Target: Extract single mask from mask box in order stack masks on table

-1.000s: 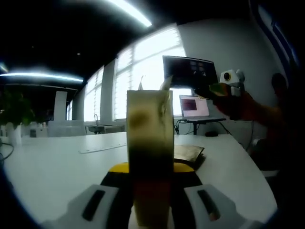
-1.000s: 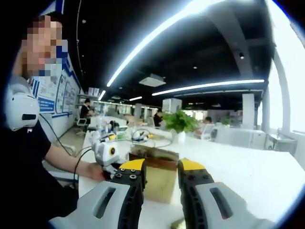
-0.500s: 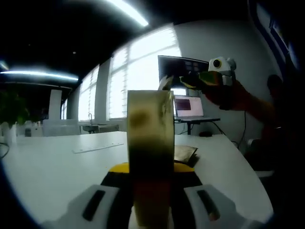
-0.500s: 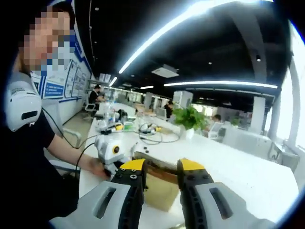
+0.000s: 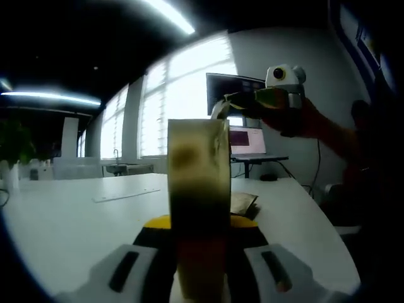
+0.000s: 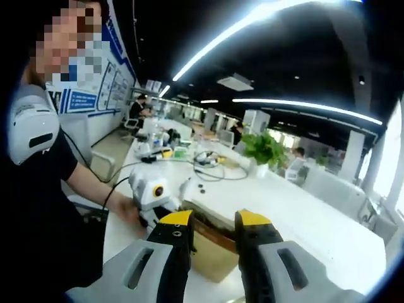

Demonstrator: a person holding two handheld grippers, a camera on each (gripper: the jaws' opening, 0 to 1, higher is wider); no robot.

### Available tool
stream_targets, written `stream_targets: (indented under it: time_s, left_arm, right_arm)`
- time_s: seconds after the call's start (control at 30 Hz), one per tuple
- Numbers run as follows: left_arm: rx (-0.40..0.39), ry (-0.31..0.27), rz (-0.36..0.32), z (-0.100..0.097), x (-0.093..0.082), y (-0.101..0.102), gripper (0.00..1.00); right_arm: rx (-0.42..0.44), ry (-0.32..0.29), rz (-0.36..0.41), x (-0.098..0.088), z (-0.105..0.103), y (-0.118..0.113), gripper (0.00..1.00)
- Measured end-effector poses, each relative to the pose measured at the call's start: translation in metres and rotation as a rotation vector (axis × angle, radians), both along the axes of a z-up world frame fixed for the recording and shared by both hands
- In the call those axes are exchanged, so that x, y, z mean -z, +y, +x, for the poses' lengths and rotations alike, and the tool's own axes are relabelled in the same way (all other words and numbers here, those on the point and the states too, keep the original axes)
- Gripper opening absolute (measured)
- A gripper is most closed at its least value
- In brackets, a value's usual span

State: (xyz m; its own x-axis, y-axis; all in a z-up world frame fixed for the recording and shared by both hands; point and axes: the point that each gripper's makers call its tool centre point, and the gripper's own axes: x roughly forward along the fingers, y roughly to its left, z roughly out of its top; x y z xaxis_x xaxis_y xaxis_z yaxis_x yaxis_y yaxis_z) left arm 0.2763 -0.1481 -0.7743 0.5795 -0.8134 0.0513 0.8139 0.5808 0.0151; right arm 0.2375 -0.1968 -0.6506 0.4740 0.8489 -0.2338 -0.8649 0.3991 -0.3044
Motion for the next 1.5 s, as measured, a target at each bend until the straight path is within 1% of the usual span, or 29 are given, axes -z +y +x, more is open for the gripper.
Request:
stream_targets:
  time_s: [0.13,0.2,0.33,0.43,0.57,0.7,0.8,0.9,1.0,1.17,1.23,1.33,1.43,1.5]
  left_arm:
    - [-0.001,-0.001,0.000,-0.001,0.000,-0.001,0.31]
    - [-0.001,-0.002,0.001,0.000,0.000,-0.001,0.31]
    - [-0.002,-0.003,0.002,-0.001,0.000,-0.001,0.31]
    - [-0.001,-0.002,0.002,0.000,0.000,-0.001,0.31]
    - [-0.001,-0.002,0.001,0.000,0.000,-0.001,0.31]
    - [-0.001,-0.002,0.002,0.000,0.000,-0.001,0.31]
    - [-0.002,-0.003,0.002,0.000,0.000,-0.001,0.31]
    - [-0.002,-0.002,0.002,0.000,0.000,-0.001,0.31]
    - [-0.002,-0.003,0.002,0.000,0.000,-0.001,0.31]
    - [-0.002,-0.003,0.004,0.000,0.001,-0.001,0.31]
    - [-0.002,-0.003,0.003,0.000,0.000,-0.001,0.31]
    - [-0.002,-0.003,0.003,0.000,0.000,-0.001,0.31]
    - [-0.002,-0.003,0.004,-0.001,0.000,-0.002,0.31]
    - [-0.002,-0.002,0.003,-0.001,0.000,-0.001,0.31]
  right_arm:
    - [-0.020,-0.007,-0.061,0.004,0.000,0.002,0.23]
    - [-0.039,-0.014,-0.112,0.008,0.000,0.003,0.23]
    - [-0.056,-0.002,-0.125,0.007,0.000,0.007,0.23]
    - [-0.066,-0.015,-0.153,0.006,0.000,0.009,0.23]
    - [-0.066,-0.028,-0.192,0.005,0.006,0.008,0.22]
    - [-0.095,-0.055,-0.307,0.015,0.008,0.008,0.21]
    - [-0.106,-0.072,-0.360,0.019,0.008,0.011,0.21]
    - [-0.126,-0.097,-0.430,0.024,0.009,0.014,0.20]
    - [-0.142,-0.123,-0.488,0.026,0.012,0.018,0.19]
    - [-0.182,-0.140,-0.584,0.036,0.011,0.022,0.18]
    - [-0.181,-0.153,-0.608,0.037,0.011,0.023,0.18]
    - [-0.183,-0.157,-0.619,0.038,0.012,0.023,0.17]
    - [-0.184,-0.170,-0.645,0.038,0.014,0.023,0.14]
    - [-0.185,-0.176,-0.653,0.038,0.015,0.023,0.14]
